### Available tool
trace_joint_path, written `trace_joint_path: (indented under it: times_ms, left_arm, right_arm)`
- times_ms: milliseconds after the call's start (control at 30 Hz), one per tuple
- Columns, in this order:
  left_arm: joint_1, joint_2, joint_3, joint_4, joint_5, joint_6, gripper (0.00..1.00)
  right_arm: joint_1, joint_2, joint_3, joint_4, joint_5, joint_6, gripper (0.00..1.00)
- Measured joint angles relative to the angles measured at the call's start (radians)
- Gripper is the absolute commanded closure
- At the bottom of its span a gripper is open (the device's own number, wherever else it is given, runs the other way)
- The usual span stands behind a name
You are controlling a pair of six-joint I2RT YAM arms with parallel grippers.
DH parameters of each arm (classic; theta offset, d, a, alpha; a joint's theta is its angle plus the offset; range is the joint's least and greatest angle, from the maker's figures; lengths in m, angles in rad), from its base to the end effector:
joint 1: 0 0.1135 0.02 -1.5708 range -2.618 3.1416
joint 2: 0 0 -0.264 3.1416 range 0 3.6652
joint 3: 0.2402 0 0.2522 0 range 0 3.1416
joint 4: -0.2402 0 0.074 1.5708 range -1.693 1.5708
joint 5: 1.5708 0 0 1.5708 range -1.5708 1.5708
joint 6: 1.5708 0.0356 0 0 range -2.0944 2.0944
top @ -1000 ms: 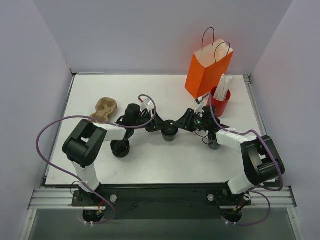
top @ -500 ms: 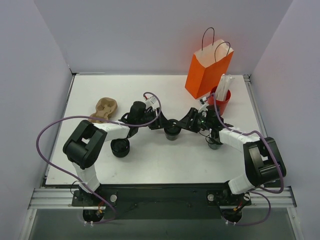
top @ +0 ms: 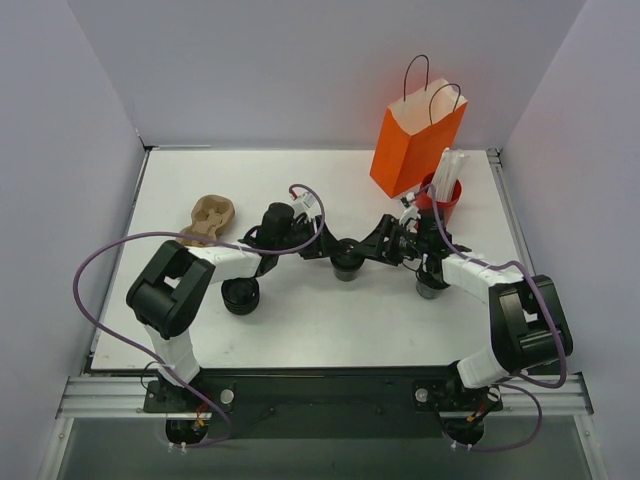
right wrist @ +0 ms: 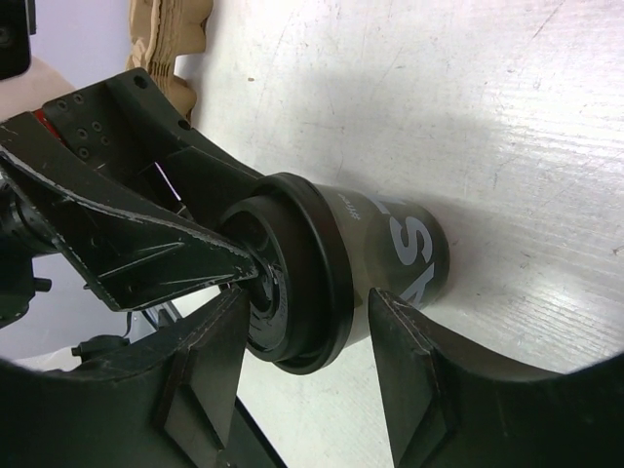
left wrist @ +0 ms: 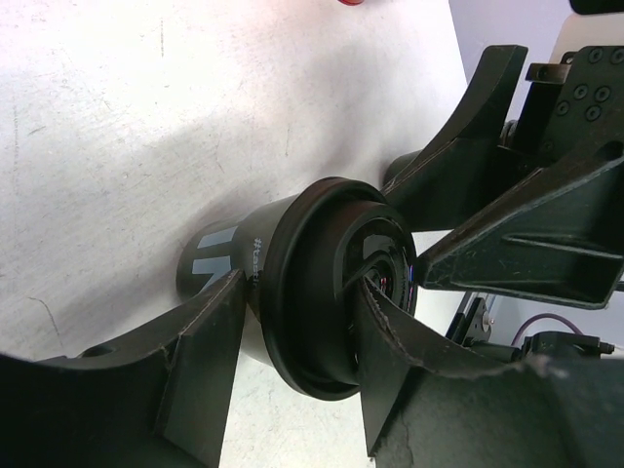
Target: Pack the takeout coffee
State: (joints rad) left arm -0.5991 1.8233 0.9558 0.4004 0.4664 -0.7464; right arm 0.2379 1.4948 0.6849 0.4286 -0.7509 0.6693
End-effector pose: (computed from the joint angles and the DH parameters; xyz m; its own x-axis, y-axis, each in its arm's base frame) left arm 0.3086 -0.2301 0.1735 -0.8401 -0.1607 -0.5180 0.3607 0.5477 -0.7549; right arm 0.2908 0.0955 0.2035 -0.7724 0.2795 -0.5704 -0.3934 0.4946 0.7750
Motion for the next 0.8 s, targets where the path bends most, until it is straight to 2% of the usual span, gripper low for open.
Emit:
trace_joint_path:
  times_ms: [100,533,800]
  left_arm:
    - [-0.005,0.002,0.003,0.0,-0.006,0.002,0.45]
    - [-0.01,0.007,0.013,-0.005,-0.013,0.004,0.45]
    - [-0.011,0.007,0.013,-0.005,-0.015,0.004,0.45]
  right_arm:
    - [-0.013,-0.007,0.003,0.0,-0.012,0.001,0.48]
    - [-0.068,-0.027,0.003,0.0,-0.024,0.008,0.64]
    - [-0.069,-0.023,-0.002,0.001,-0.019,0.008,0.67]
